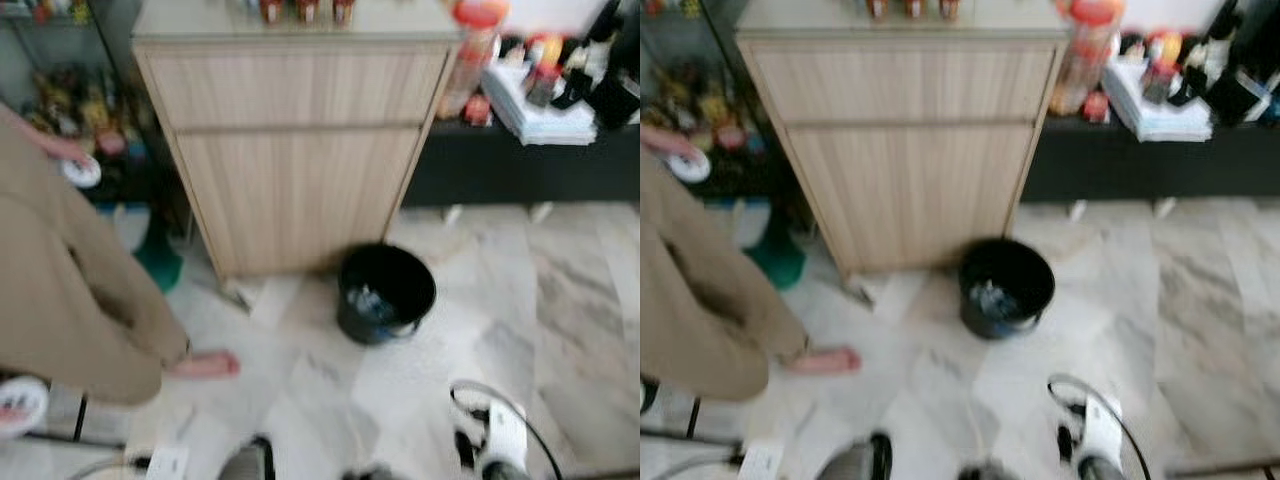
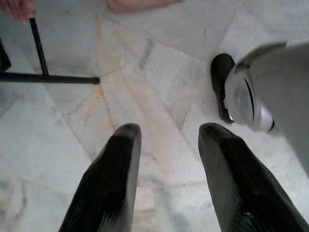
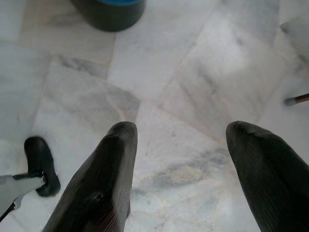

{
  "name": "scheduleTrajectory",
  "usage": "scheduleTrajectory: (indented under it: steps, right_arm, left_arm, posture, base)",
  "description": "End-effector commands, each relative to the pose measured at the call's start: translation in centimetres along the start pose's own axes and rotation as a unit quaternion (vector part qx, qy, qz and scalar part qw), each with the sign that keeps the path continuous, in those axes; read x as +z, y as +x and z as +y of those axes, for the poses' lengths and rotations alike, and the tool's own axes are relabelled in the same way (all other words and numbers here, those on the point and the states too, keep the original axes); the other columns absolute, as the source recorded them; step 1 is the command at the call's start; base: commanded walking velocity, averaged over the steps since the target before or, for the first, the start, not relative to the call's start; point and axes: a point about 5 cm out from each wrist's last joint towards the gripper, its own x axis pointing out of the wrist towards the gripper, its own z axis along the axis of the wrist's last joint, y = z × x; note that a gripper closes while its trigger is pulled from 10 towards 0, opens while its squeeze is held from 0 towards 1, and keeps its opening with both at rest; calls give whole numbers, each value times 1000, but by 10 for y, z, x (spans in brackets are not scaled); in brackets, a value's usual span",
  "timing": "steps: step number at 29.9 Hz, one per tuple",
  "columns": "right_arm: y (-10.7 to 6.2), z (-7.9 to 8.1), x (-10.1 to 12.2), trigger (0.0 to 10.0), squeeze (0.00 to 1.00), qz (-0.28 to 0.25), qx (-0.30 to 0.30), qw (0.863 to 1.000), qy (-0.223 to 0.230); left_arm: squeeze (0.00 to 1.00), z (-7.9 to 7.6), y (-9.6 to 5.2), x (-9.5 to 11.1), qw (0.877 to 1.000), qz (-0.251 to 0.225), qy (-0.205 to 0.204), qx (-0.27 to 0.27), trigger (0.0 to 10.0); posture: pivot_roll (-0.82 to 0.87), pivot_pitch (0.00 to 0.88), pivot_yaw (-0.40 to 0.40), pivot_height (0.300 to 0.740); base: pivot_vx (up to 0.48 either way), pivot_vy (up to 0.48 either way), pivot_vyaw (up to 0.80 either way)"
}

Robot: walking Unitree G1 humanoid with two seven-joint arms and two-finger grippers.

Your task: Picking trash to rubbish bin

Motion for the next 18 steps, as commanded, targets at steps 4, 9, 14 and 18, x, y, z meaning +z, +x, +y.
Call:
scheduleTrajectory:
  steps: [4, 9, 14, 18]
  right_arm:
    - [-3, -11, -11, 10000, 0, 15, -15, 1000, 6]
    - [-3, -11, -10, 10000, 0, 14, -15, 1000, 6]
    - [-4, -12, -11, 10000, 0, 14, -15, 1000, 7]
    - [-4, -11, -14, 10000, 0, 18, -13, 1000, 5]
  left_arm:
    - [0, -15, -4, -13, 999, 26, 7, -23, 10000]
    - [0, -17, -5, -14, 999, 28, 7, -26, 10000]
    - [0, -19, -6, -15, 999, 29, 10, -30, 10000]
    - [0, -21, -6, -18, 999, 36, 12, -31, 10000]
  posture:
    - [94, 192, -76, 740]
    - [90, 188, -78, 740]
    - [94, 190, -75, 740]
    - [97, 179, -80, 740]
  base:
    - [-304, 0, 0]
    - [-304, 0, 0]
    - [-291, 0, 0]
    - [0, 0, 0]
